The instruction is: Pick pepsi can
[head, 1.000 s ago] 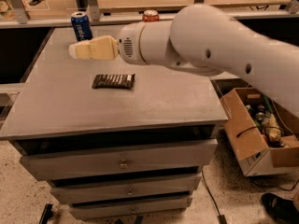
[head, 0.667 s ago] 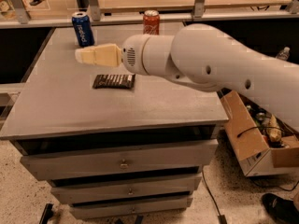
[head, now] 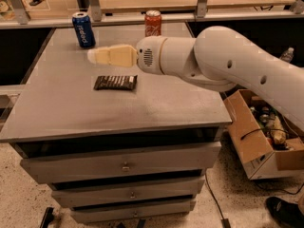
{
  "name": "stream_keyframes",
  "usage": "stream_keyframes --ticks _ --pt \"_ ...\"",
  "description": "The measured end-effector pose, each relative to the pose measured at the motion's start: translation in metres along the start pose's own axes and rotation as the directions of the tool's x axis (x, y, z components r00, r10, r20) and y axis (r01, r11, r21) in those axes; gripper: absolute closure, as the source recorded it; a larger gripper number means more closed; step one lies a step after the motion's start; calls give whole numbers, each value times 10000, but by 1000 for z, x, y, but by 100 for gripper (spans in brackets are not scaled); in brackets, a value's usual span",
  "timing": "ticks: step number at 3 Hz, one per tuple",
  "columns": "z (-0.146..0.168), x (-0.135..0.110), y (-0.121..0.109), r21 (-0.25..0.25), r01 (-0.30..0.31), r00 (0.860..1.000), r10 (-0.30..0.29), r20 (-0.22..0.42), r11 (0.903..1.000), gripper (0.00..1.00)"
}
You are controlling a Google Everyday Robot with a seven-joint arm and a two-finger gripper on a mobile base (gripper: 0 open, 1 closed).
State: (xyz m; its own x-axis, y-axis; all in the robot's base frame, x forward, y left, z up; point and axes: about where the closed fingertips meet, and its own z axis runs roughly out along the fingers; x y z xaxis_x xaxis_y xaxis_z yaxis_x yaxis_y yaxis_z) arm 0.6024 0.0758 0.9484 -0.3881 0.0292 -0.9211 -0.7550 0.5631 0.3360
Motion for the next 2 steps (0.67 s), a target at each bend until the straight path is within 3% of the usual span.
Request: stream_keyframes --ticks 1,2 --pt "3 -2 -16 -287 664 9941 -686 -839 9974 0" --pt "10 0 -33 -57 1075 9816 -1070 -1580 9942 0"
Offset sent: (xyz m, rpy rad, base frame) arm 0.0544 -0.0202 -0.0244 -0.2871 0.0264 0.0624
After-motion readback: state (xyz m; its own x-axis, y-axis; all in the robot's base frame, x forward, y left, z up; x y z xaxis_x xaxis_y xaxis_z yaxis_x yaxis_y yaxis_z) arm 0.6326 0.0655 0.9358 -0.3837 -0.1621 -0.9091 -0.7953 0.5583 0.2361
